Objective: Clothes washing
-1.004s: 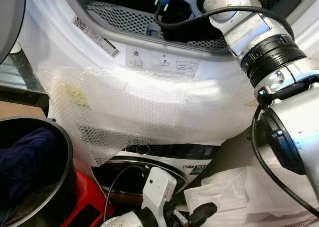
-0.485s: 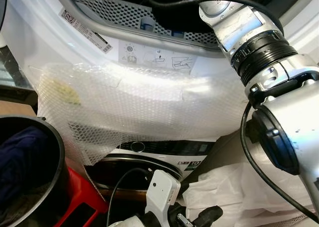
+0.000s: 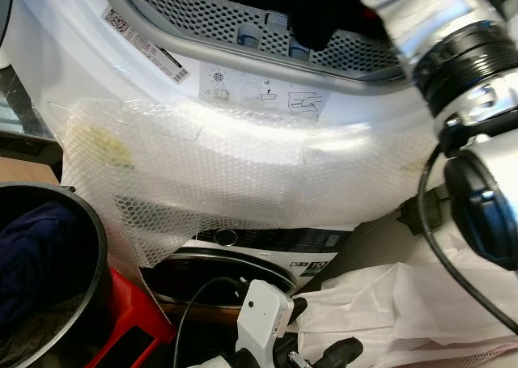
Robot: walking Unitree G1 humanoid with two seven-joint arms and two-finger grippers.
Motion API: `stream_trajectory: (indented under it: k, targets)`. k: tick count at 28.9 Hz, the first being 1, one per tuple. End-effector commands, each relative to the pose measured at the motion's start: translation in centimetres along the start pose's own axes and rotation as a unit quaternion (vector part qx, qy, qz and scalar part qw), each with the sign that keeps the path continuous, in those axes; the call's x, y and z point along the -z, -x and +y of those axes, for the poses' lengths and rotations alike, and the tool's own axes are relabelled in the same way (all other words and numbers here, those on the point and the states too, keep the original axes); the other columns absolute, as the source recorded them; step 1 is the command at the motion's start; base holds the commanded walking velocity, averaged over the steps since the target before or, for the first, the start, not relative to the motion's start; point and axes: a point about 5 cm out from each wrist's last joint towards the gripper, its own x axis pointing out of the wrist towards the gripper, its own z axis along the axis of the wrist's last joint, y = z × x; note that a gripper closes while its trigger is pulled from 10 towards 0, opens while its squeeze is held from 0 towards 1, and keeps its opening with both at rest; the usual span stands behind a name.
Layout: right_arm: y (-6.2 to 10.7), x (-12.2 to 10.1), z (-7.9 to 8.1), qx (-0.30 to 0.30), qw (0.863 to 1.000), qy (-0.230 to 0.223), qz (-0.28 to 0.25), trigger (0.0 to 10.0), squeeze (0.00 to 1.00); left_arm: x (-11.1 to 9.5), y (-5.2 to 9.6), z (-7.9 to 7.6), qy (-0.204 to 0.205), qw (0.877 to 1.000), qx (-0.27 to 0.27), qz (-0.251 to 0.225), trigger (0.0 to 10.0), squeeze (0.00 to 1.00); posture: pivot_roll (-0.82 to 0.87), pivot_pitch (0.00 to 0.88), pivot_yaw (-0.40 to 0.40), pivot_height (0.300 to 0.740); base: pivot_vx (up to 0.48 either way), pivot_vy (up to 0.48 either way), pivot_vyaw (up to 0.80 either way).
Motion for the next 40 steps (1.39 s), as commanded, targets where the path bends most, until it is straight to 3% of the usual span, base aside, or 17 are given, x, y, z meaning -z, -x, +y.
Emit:
stream_trajectory:
  k: [1,4,7,9,11,16,18,20,26,28,29,35,40]
  targets:
    - [-0.3,-0.2,-0.9,0.007,1.0,0.011,-0.005,10.0,0.0,0.0,0.0,-0.7,0.009,1.0,0.015,0.001,10.0,0.0,-0.13,0.225,-0.265,0.74,0.0,0.0,0.0]
    - [0.3,0.2,1.3,-0.08,0.997,-0.018,0.001,10.0,0.0,0.0,0.0,-0.7,0.008,1.0,0.014,0.002,10.0,0.0,-0.12,0.226,-0.259,0.74,0.0,0.0,0.0]
    - [1.2,1.6,3.8,-0.195,0.98,-0.009,0.025,10.0,0.0,0.0,0.2,-0.4,0.006,1.0,0.011,0.004,10.0,0.0,-0.12,0.225,-0.248,0.74,0.0,0.0,0.0]
    - [1.4,2.1,4.0,-0.223,0.973,-0.04,0.04,10.0,0.0,0.0,0.2,-0.3,0.005,1.0,0.011,0.005,10.0,0.0,-0.12,0.225,-0.248,0.74,0.0,0.0,0.0]
    - [1.5,2.8,3.8,-0.245,0.968,-0.025,0.046,10.0,0.0,0.0,0.2,-0.2,0.004,1.0,0.011,0.005,10.0,0.0,-0.12,0.221,-0.24,0.74,0.0,0.0,0.0]
    - [1.4,4.3,2.2,-0.272,0.952,-0.118,0.079,10.0,0.0,-0.2,0.2,0.1,-0.003,1.0,0.015,0.006,10.0,0.0,-0.12,0.21,-0.221,0.74,0.0,0.0,0.0]
    - [1.3,4.6,1.7,-0.267,0.952,-0.124,0.081,10.0,0.0,-0.2,0.2,0.2,-0.004,1.0,0.016,0.007,10.0,0.0,-0.12,0.207,-0.214,0.74,0.0,0.0,0.0]
    - [1.0,5.3,-0.2,-0.252,0.949,-0.164,0.094,10.0,0.0,-0.3,0.3,0.3,-0.007,1.0,0.018,0.009,10.0,0.0,-0.12,0.203,-0.205,0.74,0.0,0.0,0.0]
    - [1.0,6.1,-2.2,-0.26,0.943,-0.189,0.09,10.0,0.0,-0.4,0.3,0.6,-0.014,1.0,0.022,0.012,10.0,0.0,-0.12,0.192,-0.189,0.74,0.0,0.0,0.0]
    - [1.1,6.0,-2.5,-0.286,0.929,-0.224,0.074,10.0,0.0,-0.5,0.2,0.8,-0.017,1.0,0.024,0.012,10.0,0.0,-0.12,0.187,-0.184,0.74,0.0,0.0,0.0]
    - [1.1,6.0,-2.5,-0.286,0.929,-0.224,0.074,10.0,0.0,-0.5,0.2,0.8,-0.017,1.0,0.024,0.012,10.0,0.0,-0.12,0.187,-0.184,0.74,0.0,0.0,0.0]
    - [1.8,5.4,-3.2,-0.377,0.866,-0.327,0.015,10.0,0.0,-0.9,0.1,1.3,-0.027,0.999,0.028,0.011,10.0,0.0,-0.11,0.17,-0.172,0.74,0.0,0.0,0.0]
    - [2.1,6.5,-4.2,-0.371,0.862,-0.343,0.029,10.0,0.0,-1.0,0.1,1.5,-0.034,0.999,0.029,0.012,10.0,0.0,-0.1,0.153,-0.167,0.74,0.0,0.0,0.0]
